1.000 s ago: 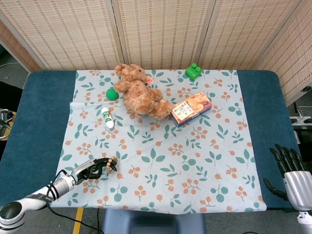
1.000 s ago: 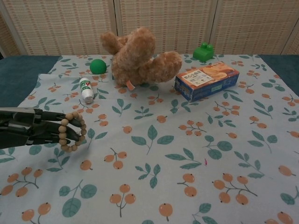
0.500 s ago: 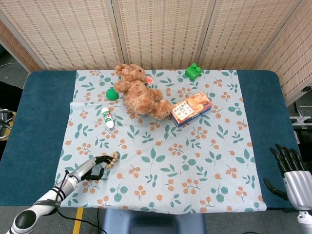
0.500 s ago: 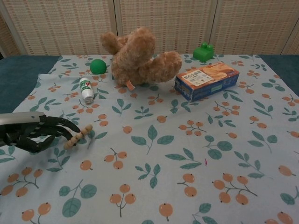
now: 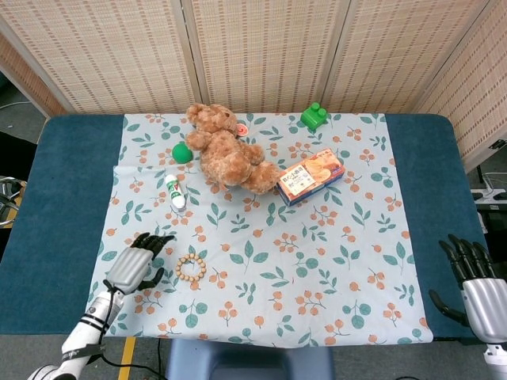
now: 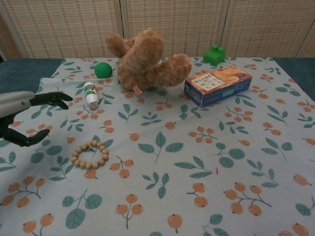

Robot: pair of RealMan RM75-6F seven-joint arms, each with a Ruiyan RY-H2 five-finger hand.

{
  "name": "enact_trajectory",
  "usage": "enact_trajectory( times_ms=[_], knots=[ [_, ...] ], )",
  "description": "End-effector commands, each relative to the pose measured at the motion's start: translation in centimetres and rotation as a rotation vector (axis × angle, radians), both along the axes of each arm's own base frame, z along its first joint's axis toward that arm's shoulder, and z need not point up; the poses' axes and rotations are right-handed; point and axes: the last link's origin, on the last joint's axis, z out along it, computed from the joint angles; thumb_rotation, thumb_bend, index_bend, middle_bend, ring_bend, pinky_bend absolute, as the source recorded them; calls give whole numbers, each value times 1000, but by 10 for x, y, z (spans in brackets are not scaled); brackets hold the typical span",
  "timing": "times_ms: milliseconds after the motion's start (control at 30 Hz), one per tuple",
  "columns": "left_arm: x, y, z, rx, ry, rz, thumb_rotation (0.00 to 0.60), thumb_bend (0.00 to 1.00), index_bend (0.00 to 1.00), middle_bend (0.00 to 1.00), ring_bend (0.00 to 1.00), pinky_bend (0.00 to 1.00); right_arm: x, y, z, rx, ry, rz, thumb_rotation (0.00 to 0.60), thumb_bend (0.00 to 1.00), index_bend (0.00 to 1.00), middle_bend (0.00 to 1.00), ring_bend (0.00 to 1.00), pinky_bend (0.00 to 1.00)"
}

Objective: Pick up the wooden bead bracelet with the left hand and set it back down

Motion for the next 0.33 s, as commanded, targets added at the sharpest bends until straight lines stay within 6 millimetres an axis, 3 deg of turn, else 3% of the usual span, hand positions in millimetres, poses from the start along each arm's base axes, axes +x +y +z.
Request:
enact_trajectory(
  times_ms=[33, 200, 333],
  knots=[
    [-25, -51, 45, 236, -63, -146, 600, 525, 4, 38, 1, 68, -1, 0, 1, -12, 8, -4, 552, 238, 0, 0, 0, 0],
    [-71, -108, 71, 352, -10, -64, 600, 525, 0, 0, 0, 43, -3, 0, -1, -29, 32, -37, 551, 238, 0, 0, 0, 0],
    [-68, -122, 84, 342, 57, -38, 600, 523, 0, 0, 0, 40, -3, -2, -5, -13, 42, -47, 551, 238, 0, 0, 0, 0]
  ],
)
